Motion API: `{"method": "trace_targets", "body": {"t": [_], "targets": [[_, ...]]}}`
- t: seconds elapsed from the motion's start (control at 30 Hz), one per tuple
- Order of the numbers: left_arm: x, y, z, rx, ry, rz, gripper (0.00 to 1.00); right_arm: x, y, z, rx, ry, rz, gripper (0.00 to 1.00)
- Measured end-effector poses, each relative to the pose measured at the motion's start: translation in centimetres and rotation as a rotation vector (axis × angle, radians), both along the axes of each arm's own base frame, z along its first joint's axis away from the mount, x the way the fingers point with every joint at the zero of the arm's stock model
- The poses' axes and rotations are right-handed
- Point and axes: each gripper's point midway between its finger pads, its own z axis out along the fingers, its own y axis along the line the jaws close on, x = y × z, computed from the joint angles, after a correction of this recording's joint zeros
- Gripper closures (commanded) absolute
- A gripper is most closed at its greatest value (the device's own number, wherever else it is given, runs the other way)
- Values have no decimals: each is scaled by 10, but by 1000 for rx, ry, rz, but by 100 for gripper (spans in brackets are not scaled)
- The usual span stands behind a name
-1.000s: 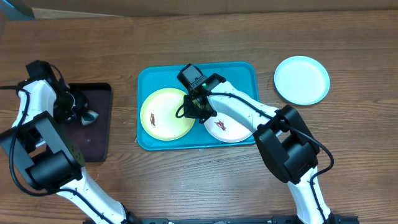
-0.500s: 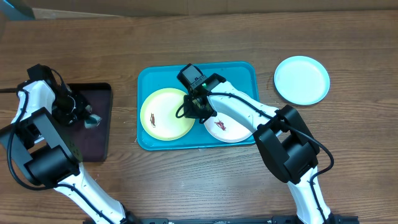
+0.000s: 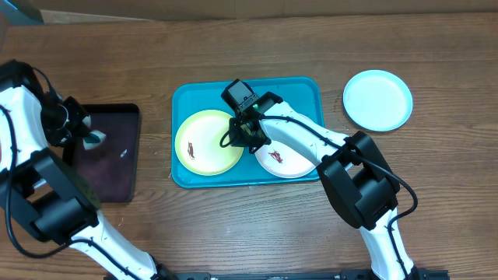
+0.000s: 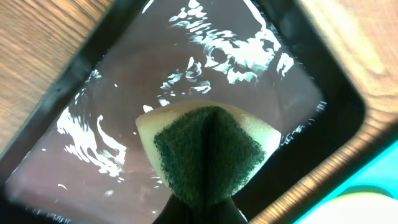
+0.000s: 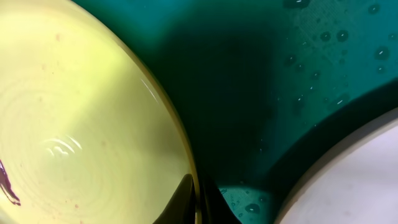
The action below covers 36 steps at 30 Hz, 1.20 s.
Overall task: Clean dirty plates on tray and stack at the side
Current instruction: 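Dip the sponge into the black tray's water with the left gripper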
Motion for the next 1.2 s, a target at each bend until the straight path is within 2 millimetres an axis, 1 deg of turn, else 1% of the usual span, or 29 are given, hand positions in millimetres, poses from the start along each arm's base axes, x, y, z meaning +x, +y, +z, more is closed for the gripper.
{"method": "trace_targets", "body": {"t": [0.1,0.4,0.5,0.6,0.67,0.73,0.83,0.87,0.93,1.0,1.07,1.13,1.2], "targets": [[0,0,10,16,-21,-21,96,1,0,0,0,-5,-1,96],[-4,-9,11,-25,-14,-43,96,1,0,0,-2,-4,-1,96],[-4,-10,21,-15,-36,-46,96,1,0,0,-1,-4,-1,96],[-7,-6,35,31,-54,-44,96,2,1,0,3,-10,-1,96],[-9,-3,40,53,-56,-42,96,5,2,1,9,-23,-1,96],[-10,-2,38,62,-51,-41,96,6,2,1,7,-26,-2,96],[-19,-6,20,46,-10,-41,96,5,1,1,3,-23,-3,96],[-25,-9,12,32,15,-44,96,4,1,1,0,-20,-3,96],[-31,-13,6,19,39,-50,96,3,-1,0,-5,-16,-3,96],[-34,-15,6,9,53,-57,96,2,-1,0,-8,-13,-3,96],[-37,-21,9,-21,58,-64,96,2,-1,0,-9,-12,-4,96],[-33,-27,17,-54,34,-71,96,2,-2,0,-9,-11,-4,96],[-27,-25,25,-43,5,-84,96,2,-1,0,-8,-12,-4,96]]}}
